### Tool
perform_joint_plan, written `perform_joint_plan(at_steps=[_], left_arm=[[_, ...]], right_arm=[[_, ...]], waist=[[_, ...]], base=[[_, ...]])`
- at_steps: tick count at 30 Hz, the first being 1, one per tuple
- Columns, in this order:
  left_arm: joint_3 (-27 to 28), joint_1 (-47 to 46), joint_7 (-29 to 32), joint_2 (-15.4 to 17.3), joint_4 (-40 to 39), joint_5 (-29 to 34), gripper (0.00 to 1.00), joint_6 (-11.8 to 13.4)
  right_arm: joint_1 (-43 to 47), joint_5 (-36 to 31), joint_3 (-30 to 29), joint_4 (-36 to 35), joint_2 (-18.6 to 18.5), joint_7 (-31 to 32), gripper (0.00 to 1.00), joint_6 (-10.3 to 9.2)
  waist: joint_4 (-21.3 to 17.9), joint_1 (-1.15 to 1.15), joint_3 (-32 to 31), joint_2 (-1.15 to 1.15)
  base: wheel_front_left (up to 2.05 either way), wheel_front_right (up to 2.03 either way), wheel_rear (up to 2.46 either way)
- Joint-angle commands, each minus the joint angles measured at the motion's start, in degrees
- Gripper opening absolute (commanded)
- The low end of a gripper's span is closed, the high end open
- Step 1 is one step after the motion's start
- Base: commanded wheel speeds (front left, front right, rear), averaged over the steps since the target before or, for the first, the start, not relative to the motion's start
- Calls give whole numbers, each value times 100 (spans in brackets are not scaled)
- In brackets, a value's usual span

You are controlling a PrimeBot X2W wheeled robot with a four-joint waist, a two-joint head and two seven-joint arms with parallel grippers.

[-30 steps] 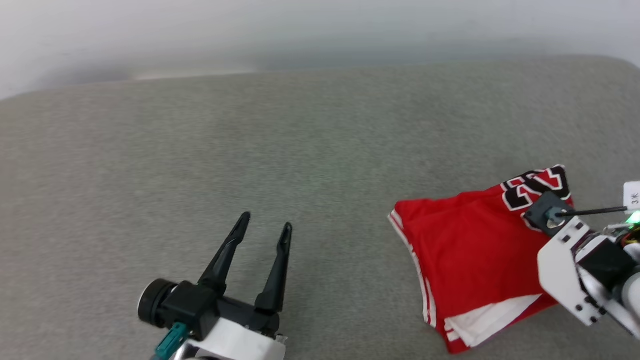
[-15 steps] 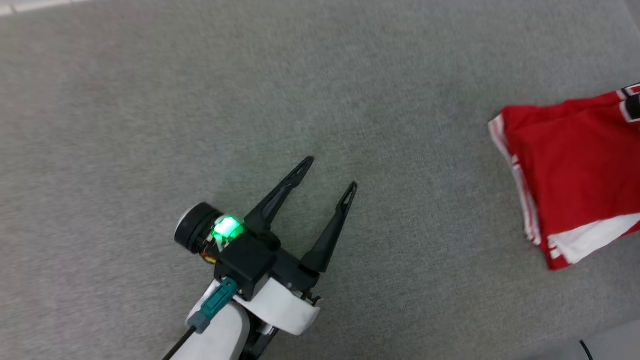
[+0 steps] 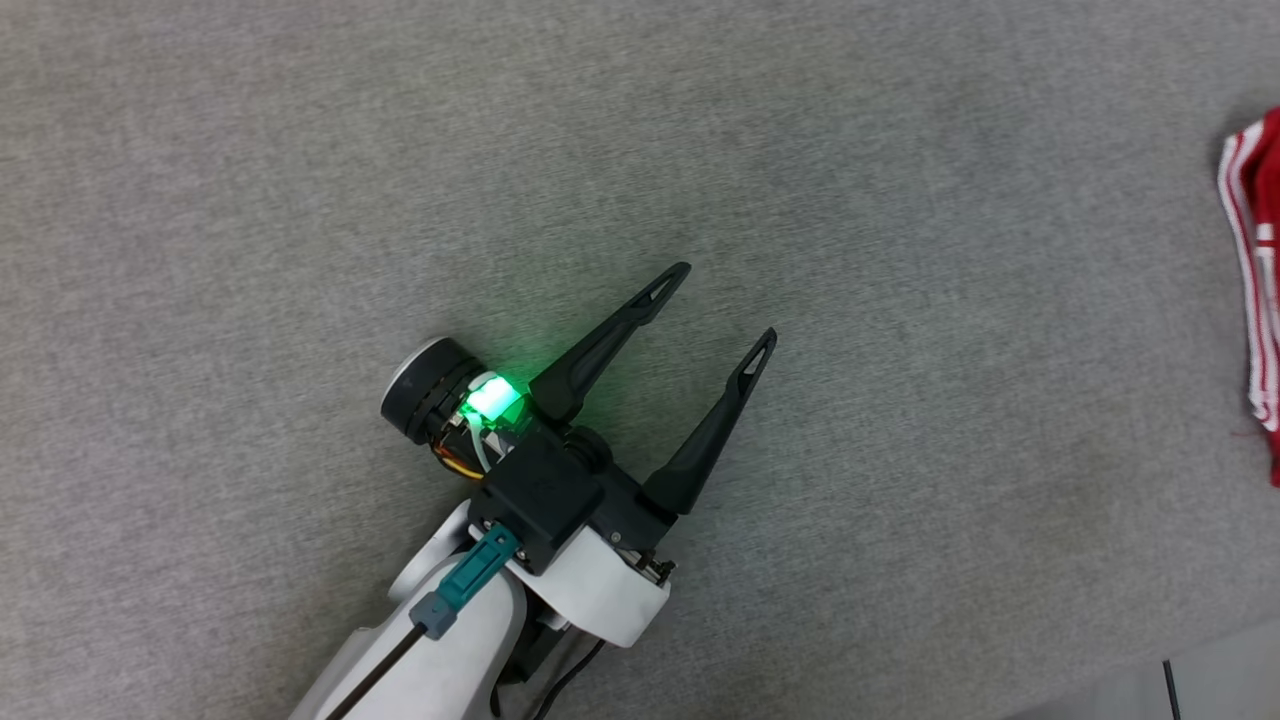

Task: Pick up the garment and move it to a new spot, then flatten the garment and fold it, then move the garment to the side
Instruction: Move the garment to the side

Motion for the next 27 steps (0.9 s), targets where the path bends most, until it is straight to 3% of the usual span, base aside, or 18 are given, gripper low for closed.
perform_joint_plan(at_steps=[1,4,5,6,16,27], left_arm=[[20,-59,-13,29,-4,32,100,-6],[56,-59,-12,10,-12,27,100,-6],[83,-54,-13,-7,-18,25,100,-6],[107,-32,-13,-29,-21,15,100,-6],[812,572,-13,-279,-94,-17,100,106],[2414,1561,-12,-444,-197,-193,100,235]], right_arm=[[-125,-61,-144,246,124,-153,0,-10],[-200,-122,-279,464,181,-277,0,-10],[-233,-126,-359,572,236,-314,46,-10],[-235,-187,-377,608,291,-396,100,-10],[-587,-274,-549,654,538,-806,100,-10],[55,740,-1052,-539,1639,-1813,100,-8]], waist=[[79,-1,25,0],[126,-1,1,0],[150,-1,-31,0],[170,-1,-77,0],[400,-1,-1141,0],[722,-1,-2420,0]], base=[[0,0,0],[0,0,0],[0,0,0],[0,0,0],[0,0,0],[0,0,0]])
